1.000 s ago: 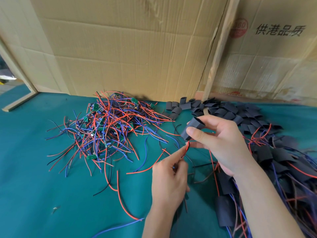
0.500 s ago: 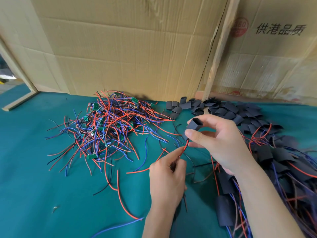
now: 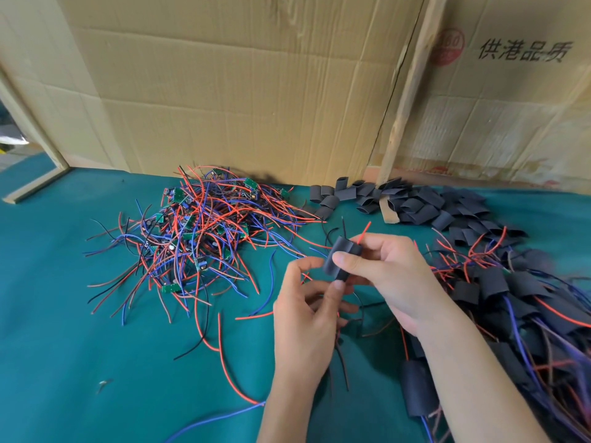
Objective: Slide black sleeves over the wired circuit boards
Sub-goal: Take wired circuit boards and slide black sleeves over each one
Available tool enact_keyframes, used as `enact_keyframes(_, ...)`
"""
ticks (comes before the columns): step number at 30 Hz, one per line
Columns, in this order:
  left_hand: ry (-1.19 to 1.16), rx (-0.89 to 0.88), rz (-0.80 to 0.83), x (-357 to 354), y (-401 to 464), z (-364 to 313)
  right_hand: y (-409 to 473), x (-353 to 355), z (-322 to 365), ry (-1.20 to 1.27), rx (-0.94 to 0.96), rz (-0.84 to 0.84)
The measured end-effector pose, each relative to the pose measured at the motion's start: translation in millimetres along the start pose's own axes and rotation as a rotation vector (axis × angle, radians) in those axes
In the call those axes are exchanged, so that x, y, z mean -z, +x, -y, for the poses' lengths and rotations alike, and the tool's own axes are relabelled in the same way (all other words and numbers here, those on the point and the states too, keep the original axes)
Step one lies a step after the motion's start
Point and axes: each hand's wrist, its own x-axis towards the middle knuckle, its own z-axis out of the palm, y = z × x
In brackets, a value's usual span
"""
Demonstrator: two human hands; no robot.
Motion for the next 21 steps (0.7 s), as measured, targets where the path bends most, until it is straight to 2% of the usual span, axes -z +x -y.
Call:
enact_keyframes(3,-0.032,0.025,0.015,-1.2,0.2,0.0,1.2,2.5,1.9,0.025,0.037,-0.072)
enact_keyframes(9,-0.049,0.098,0.067,-1.9,-0.3,0.5,3.6,15.9,10.5,0.238,0.121,-0.356)
enact_keyframes(12,-0.155,0.131,0.07,-1.3,0.3,-1.0,3.2,16.6,12.4,0.304,0.108,-0.404)
enact_keyframes(17,-0.267,0.15,0.076,2.2,1.5,-1.8,3.3,15.5,12.1,0.35,0.073,-0.379)
enact_keyframes(21,-0.405,0.187,0.054,0.4,1.2,-3.6,0.9,15.2,6.5,0.143,-0.006,-0.145)
